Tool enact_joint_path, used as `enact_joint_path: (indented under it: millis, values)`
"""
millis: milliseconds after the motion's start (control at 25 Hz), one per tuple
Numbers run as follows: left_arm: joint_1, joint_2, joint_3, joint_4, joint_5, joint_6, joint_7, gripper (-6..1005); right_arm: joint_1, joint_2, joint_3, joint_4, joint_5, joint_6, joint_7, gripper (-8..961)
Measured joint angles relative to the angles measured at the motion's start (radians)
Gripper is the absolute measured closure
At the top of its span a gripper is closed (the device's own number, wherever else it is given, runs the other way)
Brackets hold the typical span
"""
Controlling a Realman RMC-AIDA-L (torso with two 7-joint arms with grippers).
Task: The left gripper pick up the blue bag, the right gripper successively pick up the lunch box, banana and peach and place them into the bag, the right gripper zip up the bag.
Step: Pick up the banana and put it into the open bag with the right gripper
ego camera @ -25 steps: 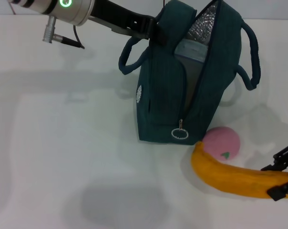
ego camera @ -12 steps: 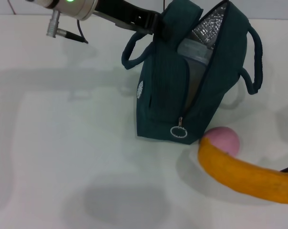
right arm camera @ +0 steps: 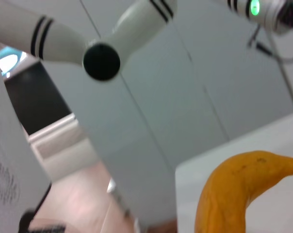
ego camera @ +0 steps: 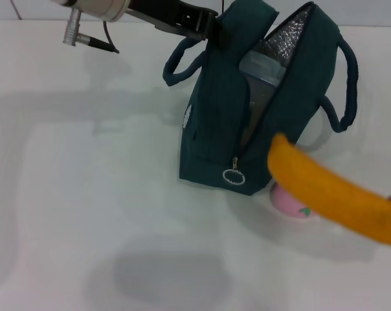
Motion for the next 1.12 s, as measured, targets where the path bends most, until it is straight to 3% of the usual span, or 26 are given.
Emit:
enact_joint_path:
  millis: [280, 560, 1120]
  values:
    - [0.003, -0.002, -0.001, 0.000, -0.003, -0.001, 0.000, 909, -0.020, 0.029, 0.115, 0.070, 0.064, 0.016, -0.004, 514]
    - [0.003, -0.004, 0.001, 0.000, -0.006, -0.001, 0.000, 909, -0.011, 0.038, 0.152, 0.210, 0.078, 0.104, 0.088, 514]
    - [0.004, -0.008, 0.004, 0.002, -0.011, 0.001, 0.027, 908, 0.019, 0.127, 0.182, 0.250, 0.124, 0.248, 0.566, 514]
